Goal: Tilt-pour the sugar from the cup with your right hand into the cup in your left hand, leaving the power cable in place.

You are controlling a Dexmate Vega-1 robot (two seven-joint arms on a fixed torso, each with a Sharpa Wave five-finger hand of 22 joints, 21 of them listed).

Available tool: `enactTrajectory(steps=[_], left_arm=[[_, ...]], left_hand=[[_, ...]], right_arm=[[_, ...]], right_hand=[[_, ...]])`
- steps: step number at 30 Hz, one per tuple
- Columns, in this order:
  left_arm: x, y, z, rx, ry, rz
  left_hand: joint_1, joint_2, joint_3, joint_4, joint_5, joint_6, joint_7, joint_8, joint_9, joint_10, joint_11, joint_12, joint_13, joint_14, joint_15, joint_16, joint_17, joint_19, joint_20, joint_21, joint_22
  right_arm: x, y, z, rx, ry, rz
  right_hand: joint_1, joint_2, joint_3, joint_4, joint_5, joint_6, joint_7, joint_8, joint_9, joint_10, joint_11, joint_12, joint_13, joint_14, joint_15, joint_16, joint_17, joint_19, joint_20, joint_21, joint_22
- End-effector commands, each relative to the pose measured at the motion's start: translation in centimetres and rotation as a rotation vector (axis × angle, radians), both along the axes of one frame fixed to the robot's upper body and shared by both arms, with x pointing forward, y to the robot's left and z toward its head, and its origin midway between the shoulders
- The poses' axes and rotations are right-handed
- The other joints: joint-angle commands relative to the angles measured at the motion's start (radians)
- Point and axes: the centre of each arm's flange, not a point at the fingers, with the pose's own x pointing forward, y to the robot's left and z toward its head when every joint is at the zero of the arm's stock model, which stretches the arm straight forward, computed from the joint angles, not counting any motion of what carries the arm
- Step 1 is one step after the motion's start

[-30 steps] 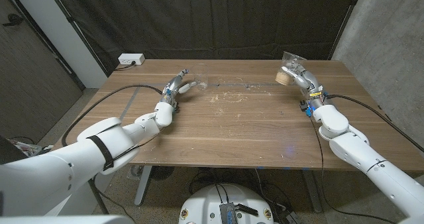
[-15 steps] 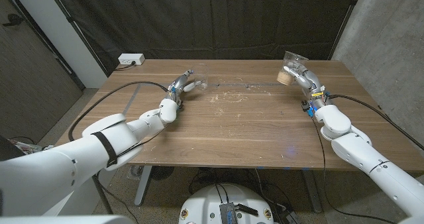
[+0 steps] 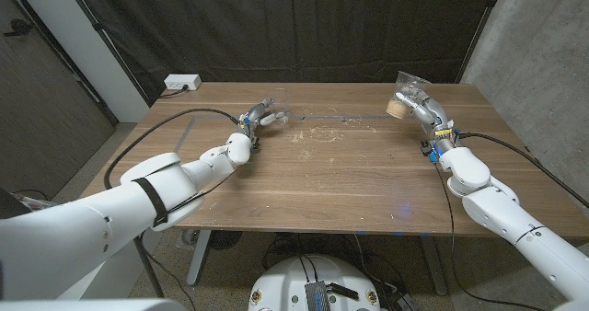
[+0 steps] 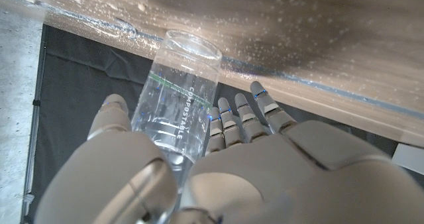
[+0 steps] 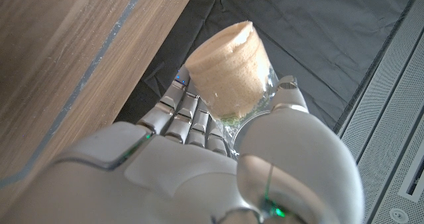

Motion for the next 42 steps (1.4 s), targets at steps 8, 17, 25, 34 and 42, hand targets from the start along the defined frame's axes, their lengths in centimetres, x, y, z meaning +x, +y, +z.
enactTrajectory(steps=[8,17,25,34,42], left_arm=[[0.0,-1.6,0.6,0.006,0.013,-0.041],[-0.5,-1.7,0.6,0.005,-0.031,-0.067],[-1.3,-1.7,0.5,0.008,-0.091,-0.094],[-0.6,-1.6,-0.4,-0.061,0.004,-0.114],[-0.3,-1.8,-1.3,-0.133,0.076,-0.149]], left_hand=[[0.007,0.009,-0.010,-0.001,0.010,0.023,-0.002,0.012,0.006,0.020,-0.006,0.017,0.010,0.027,-0.009,0.009,0.006,0.017,-0.003,0.001,0.004],[0.014,0.012,-0.014,-0.004,0.012,0.030,-0.007,0.017,0.009,0.031,-0.014,0.026,0.015,0.045,-0.018,0.014,0.010,0.034,-0.008,0.006,0.004],[0.017,0.014,-0.016,-0.005,0.013,0.029,-0.009,0.017,0.010,0.030,-0.016,0.028,0.018,0.046,-0.017,0.013,0.011,0.037,-0.008,0.007,0.004],[0.021,0.015,-0.020,-0.007,0.015,0.020,-0.014,0.014,0.012,0.027,-0.017,0.031,0.022,0.044,-0.018,0.010,0.014,0.054,-0.006,0.012,0.004],[0.035,0.015,-0.027,-0.013,0.018,0.017,-0.017,0.016,0.016,0.030,-0.015,0.041,0.028,0.078,-0.025,0.018,0.017,0.121,-0.009,0.035,0.002]], right_arm=[[0.0,-0.3,-0.3,0.009,0.002,-0.003],[0.0,-0.6,-0.4,0.012,0.003,-0.002],[-0.2,-1.0,-0.7,0.017,0.005,0.000],[-0.4,-1.1,-0.6,0.016,0.003,0.001],[-0.4,-1.3,-0.7,0.010,0.010,0.001]], right_hand=[[-0.007,0.005,-0.002,-0.001,0.001,0.013,-0.004,-0.006,0.006,0.008,-0.009,-0.006,0.004,0.011,-0.157,-0.005,0.003,-0.014,-0.031,0.010,0.002],[-0.004,0.004,-0.002,-0.003,0.001,0.018,0.003,-0.007,0.007,0.013,-0.001,-0.006,0.009,0.012,-0.149,-0.003,0.007,-0.007,-0.024,0.017,0.000],[-0.003,0.005,-0.002,-0.004,0.001,0.021,0.002,-0.010,0.008,0.014,-0.002,-0.009,0.010,0.013,-0.148,-0.004,0.006,-0.009,-0.024,0.020,-0.001],[-0.004,0.005,-0.002,-0.004,0.001,0.028,0.003,-0.010,0.009,0.020,-0.001,-0.011,0.011,0.014,-0.150,-0.006,0.006,-0.011,-0.024,0.023,-0.002],[-0.004,0.005,-0.003,-0.004,0.001,0.035,0.004,-0.010,0.010,0.023,0.001,-0.013,0.011,0.016,-0.146,-0.006,0.006,-0.011,-0.022,0.027,-0.003]])
